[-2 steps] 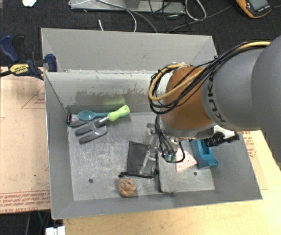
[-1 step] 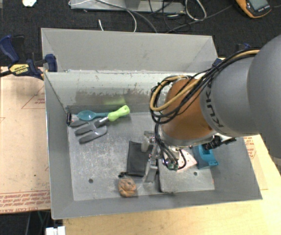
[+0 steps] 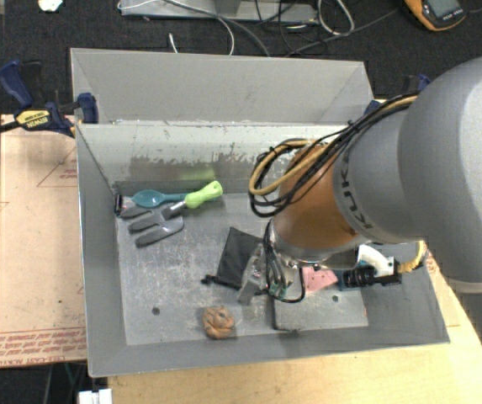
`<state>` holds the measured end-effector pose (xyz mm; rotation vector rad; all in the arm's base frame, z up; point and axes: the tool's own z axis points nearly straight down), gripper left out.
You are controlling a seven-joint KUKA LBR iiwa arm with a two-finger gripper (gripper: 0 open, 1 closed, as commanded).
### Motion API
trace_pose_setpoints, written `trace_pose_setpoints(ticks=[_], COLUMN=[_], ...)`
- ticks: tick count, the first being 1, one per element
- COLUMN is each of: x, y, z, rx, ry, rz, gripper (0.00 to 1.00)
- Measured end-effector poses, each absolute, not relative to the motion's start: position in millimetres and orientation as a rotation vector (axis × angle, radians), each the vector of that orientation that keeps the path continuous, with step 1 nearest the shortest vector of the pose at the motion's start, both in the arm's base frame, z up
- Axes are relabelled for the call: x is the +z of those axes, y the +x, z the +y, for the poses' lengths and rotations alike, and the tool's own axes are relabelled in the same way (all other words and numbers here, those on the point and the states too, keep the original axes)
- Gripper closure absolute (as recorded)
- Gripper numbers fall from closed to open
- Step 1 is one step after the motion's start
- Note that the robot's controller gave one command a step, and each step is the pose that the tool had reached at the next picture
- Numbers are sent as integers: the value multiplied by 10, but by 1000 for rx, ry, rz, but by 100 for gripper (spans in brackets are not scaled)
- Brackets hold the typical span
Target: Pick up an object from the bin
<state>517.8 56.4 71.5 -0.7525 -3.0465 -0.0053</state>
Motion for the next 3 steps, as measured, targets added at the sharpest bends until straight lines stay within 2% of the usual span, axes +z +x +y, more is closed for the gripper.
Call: trace_pose_setpoints(ticks=[1,3], x=[715,1471], y=[5178,5177], z=[565,565], rx=[-5,-6], ry=[-751,-750], rz=[-3047,-3049], gripper=[100,100])
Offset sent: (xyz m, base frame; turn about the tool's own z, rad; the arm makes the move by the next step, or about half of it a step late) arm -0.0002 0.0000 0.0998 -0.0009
